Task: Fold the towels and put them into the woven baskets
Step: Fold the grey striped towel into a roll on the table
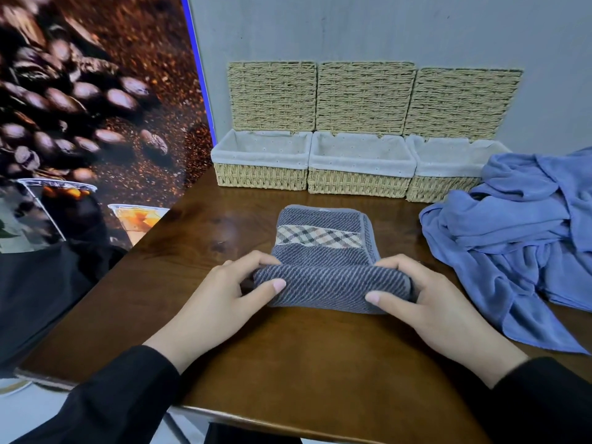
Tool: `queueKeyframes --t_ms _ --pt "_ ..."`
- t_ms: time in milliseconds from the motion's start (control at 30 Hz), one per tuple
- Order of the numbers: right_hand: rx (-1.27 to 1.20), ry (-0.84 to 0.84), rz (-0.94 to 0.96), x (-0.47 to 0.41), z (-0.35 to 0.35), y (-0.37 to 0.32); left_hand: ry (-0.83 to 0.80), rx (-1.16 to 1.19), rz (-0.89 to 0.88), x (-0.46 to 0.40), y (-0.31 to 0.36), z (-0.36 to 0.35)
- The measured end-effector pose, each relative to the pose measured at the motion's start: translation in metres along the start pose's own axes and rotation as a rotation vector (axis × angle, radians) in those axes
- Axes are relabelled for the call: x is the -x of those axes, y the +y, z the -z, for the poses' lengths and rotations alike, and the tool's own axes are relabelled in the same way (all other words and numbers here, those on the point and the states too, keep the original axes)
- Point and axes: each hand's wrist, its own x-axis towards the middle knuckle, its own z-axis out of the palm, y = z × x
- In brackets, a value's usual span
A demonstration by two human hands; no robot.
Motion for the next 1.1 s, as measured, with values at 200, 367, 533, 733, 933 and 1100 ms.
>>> queueKeyframes --t_ms 200,367,533,733,933,1100 --pt "-0.110 0.123 -0.074 -0.014 -0.004 0.006 0.143 0.115 0.160 -0.021 0.009 -0.004" --pt "0.359 0.268 -0.049 -0.023 -0.011 0.009 0.219 0.012 0.245 -0.037 0.006 -0.010" --pt "0.685 0.246 0.378 -0.023 -0.026 0.000 0.261 -0.091 0.278 -0.054 0.000 -0.017" --pt "0.800 -0.094 0.280 -0.023 -0.027 0.007 0.301 -0.375 -0.249 -0.045 0.002 -0.021" --pt "0.752 -0.211 0.246 -0.031 -0.018 0.015 -0.187 -0.651 -0.338 -0.043 -0.006 -0.025" --pt "0.578 -0.298 0.192 -0.045 -0.007 0.018 -0.325 -0.618 -0.260 -0.049 -0.013 -0.020"
